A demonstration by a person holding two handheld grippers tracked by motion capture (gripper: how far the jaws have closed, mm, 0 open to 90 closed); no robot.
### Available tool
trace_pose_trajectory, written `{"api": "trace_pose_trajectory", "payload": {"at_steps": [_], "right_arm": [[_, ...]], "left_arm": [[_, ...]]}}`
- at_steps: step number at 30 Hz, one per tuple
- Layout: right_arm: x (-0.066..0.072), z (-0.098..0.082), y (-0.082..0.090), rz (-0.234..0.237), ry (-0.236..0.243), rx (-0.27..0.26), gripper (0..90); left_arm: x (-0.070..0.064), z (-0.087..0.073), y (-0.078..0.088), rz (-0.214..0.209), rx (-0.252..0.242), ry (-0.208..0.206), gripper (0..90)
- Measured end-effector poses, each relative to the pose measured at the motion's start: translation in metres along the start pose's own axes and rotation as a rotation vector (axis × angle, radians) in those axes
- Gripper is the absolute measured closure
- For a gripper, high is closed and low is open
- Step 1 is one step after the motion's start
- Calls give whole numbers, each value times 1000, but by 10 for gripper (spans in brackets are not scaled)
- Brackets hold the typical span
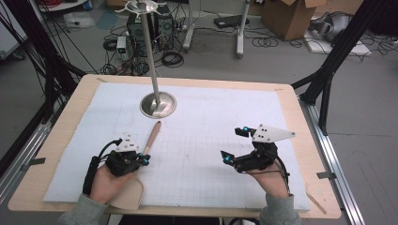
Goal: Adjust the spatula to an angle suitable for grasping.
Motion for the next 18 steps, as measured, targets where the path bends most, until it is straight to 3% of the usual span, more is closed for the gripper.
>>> {"api": "trace_pose_trajectory", "payload": {"at_steps": [11, 18], "right_arm": [[1, 0, -2, 4, 0, 6, 67], [1, 0, -3, 7, 2, 11, 66]], "left_arm": [[-6, -14, -4, 38, 79, -33, 891], [-12, -22, -4, 69, 130, -90, 891]]}}
Point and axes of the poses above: each handheld gripper's, and its own axes: y roughly backward along the jaws, z roughly out of its top, x roughly to its left, the point moved 9 cm from there along -y, roughly forward along the jaws, and after that the axes turned 7 degrees about x, right-handed, at the moved point
